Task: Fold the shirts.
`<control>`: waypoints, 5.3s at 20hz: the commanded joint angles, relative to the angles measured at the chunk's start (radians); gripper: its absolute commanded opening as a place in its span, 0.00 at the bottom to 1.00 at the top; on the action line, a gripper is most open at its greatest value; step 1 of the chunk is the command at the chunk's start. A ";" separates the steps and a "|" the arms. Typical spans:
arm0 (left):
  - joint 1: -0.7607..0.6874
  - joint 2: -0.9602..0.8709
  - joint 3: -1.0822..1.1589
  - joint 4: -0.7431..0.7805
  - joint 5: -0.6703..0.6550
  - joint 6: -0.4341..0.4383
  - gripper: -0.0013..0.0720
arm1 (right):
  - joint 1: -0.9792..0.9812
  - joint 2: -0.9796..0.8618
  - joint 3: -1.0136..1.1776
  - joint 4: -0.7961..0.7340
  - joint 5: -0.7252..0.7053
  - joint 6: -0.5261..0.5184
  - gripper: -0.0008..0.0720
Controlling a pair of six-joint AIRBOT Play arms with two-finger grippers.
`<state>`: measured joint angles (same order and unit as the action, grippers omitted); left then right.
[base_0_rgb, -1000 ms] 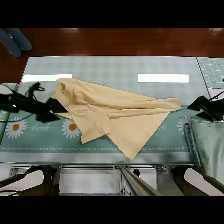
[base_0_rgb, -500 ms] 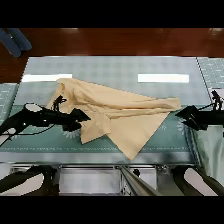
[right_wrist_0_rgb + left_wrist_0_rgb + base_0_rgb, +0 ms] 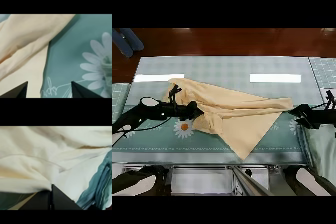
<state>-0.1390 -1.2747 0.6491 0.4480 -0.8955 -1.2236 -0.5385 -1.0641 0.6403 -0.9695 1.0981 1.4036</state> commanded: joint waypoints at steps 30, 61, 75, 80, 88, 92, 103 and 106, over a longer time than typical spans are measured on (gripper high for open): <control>0.317 0.087 1.052 0.025 -0.232 -0.020 0.05 | 0.371 -0.238 1.248 0.040 0.162 0.013 0.05; 0.242 0.202 0.807 0.598 -0.085 -0.211 0.05 | 0.410 0.199 0.504 -0.090 0.086 0.027 0.05; 0.158 -0.153 0.806 0.599 0.063 -0.282 0.46 | 0.401 -0.717 0.968 0.438 -0.238 0.040 0.47; 0.268 -0.161 0.814 0.658 -0.225 -0.278 0.97 | 0.239 -0.692 0.969 0.477 0.074 -0.007 0.86; 0.591 -0.040 0.320 0.708 -0.500 -0.211 0.97 | 0.009 -0.299 0.523 -0.183 0.244 0.002 0.86; 0.712 0.045 0.006 0.460 -0.369 -0.087 0.97 | 0.000 -0.053 0.107 0.070 0.110 -0.097 0.86; 0.491 0.017 -0.106 0.210 -0.093 0.035 0.87 | -0.006 0.166 -0.127 0.250 0.131 -0.167 0.86; 0.509 0.018 -0.066 0.210 -0.174 0.117 0.05 | -0.046 0.166 -0.104 0.103 0.137 -0.092 0.86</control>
<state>0.3836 -1.2541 0.5598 0.6857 -1.0199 -1.1713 -0.5591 -0.9054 0.5304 -0.7647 1.2285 1.2552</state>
